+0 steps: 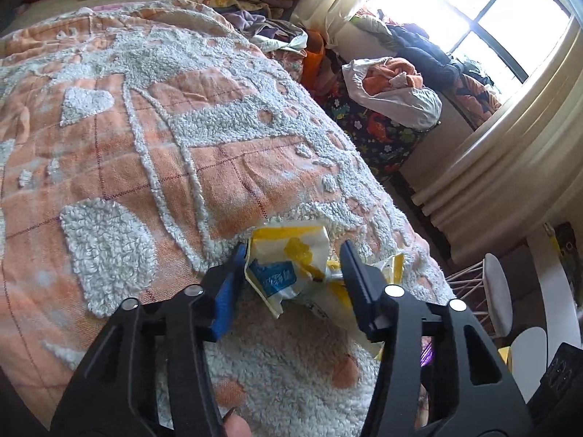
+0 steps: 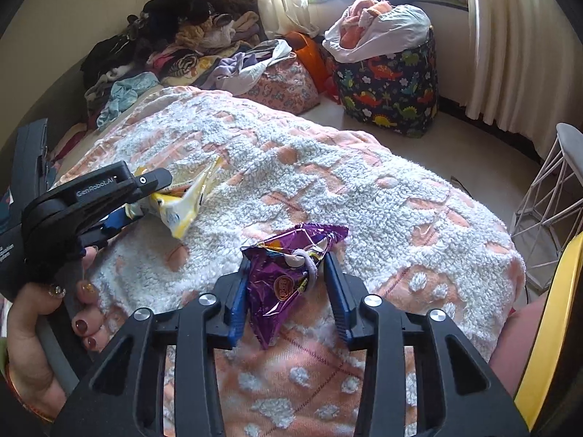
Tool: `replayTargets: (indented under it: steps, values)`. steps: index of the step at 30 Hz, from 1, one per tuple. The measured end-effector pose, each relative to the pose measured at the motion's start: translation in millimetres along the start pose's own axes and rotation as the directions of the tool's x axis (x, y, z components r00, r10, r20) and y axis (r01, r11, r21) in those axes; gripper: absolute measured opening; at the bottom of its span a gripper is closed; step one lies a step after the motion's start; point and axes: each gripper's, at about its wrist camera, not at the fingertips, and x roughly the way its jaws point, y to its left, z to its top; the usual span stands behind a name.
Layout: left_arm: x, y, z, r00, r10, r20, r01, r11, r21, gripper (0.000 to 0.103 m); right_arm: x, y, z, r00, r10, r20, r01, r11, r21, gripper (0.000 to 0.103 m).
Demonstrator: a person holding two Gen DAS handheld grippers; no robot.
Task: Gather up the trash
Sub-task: 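Grasp the yellow-white wrapper with the left tool while the right tool grasps the purple wrapper, then carry the yellow wrapper and purple wrapper over the yellow-rimmed bin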
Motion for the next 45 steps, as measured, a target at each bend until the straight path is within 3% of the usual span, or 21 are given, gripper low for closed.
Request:
replayTargets:
  steps: [13,28,45]
  values:
    - [-33.9,-7.4,-35.4,0.997,-0.077,-0.006,0.077,0.996,0.043,0.03,-50.9,-18.3,-30.0,0.997,0.067,0.045,-0.07,0.994,0.084,0.029]
    - [-65.7,-61.6,-58.5,0.988,-0.156,-0.012,0.156,0.972,0.178,0.03,-121.8,-58.9,-42.4,0.99,0.019,0.141,-0.038,0.99,0.136,0.027]
    - [-92.3,-127.7,-86.9,0.968,-0.247,-0.043,0.248,0.917,0.312,0.03,-165.6,-93.8,-59.5,0.98,-0.038,0.194,-0.001,0.981,0.193,0.027]
